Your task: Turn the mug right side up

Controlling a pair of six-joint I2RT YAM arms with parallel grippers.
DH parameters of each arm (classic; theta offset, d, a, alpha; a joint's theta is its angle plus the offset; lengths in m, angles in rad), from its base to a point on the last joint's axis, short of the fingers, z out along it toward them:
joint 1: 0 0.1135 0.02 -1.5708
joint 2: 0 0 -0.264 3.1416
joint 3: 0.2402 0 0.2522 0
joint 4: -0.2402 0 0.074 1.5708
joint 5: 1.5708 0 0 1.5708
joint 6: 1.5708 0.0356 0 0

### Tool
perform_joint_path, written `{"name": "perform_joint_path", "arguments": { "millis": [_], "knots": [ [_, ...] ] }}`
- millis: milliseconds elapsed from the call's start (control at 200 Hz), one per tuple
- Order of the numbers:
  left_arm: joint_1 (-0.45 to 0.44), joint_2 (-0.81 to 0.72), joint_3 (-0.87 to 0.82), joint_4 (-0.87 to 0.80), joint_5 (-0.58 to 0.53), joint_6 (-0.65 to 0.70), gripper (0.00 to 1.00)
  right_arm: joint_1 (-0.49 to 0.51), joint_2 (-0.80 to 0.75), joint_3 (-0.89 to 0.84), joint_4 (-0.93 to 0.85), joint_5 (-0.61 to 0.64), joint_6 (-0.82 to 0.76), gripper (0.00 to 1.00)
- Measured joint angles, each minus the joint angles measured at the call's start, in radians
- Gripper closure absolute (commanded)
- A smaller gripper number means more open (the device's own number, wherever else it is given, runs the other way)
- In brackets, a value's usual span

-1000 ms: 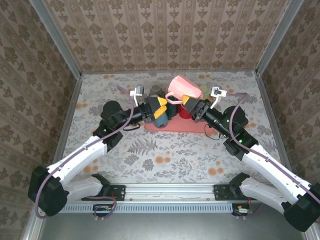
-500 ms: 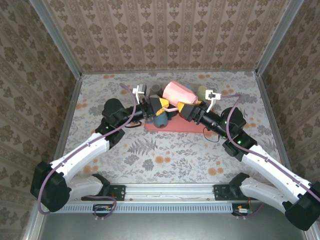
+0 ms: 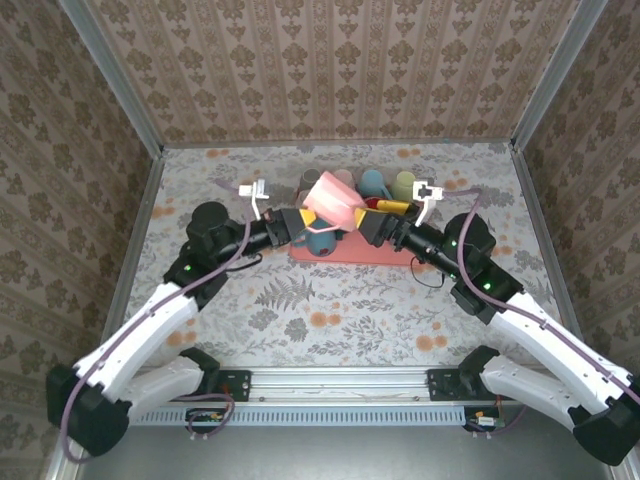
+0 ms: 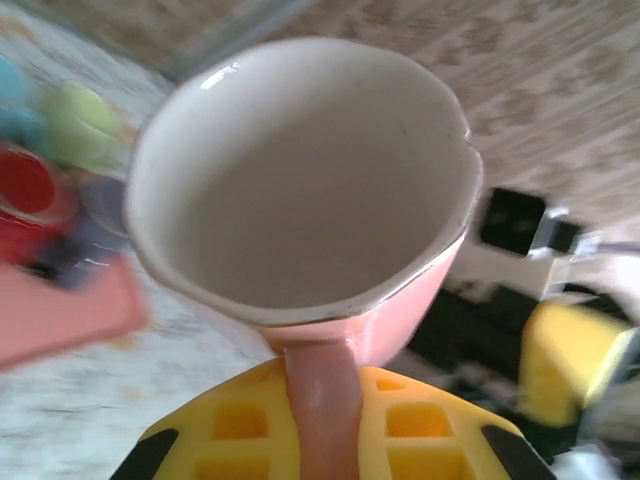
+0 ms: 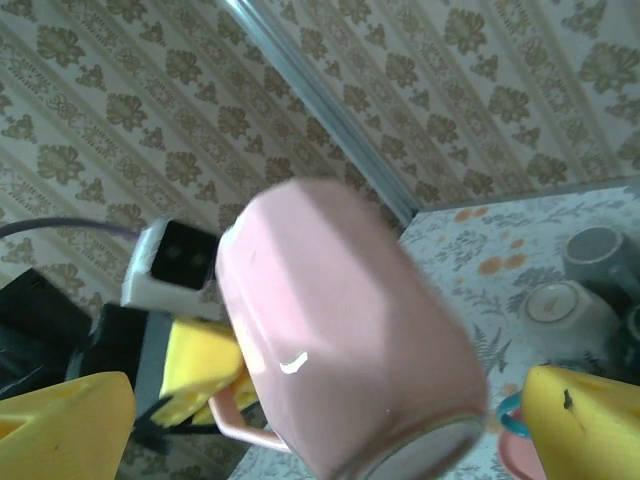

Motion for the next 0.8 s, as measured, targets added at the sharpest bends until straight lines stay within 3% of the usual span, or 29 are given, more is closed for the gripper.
{"name": "perform_joint_path", "arguments": {
  "millis": [100,190,325,550,805],
  "knots": [
    [-0.128,-0.128,0.002,-0.191,-0.237,0.318,1.00,0.000,-0.022,-0.002,-0.034,0.032,-0.031,0.00],
    [-0.232,-0.211,-0.038,-0.264,-0.417,0.566,1.00,0.000,-0.019,-0.012,-0.050,0.046,-0.051,0.01],
    [-0.257,-0.281,-0.183,-0.291,-0.637,0.770,1.00,0.000,0.003,-0.053,-0.054,0.045,-0.066,0.00],
    [-0.272,-0.286,-0.422,-0.332,-0.898,0.798,1.00,0.000,0.016,-0.090,-0.051,0.046,-0.087,0.00],
    [-0.272,-0.245,-0.497,-0.229,-1.074,0.738,1.00,0.000,0.023,-0.119,-0.047,0.045,-0.090,0.00]
  ]
}}
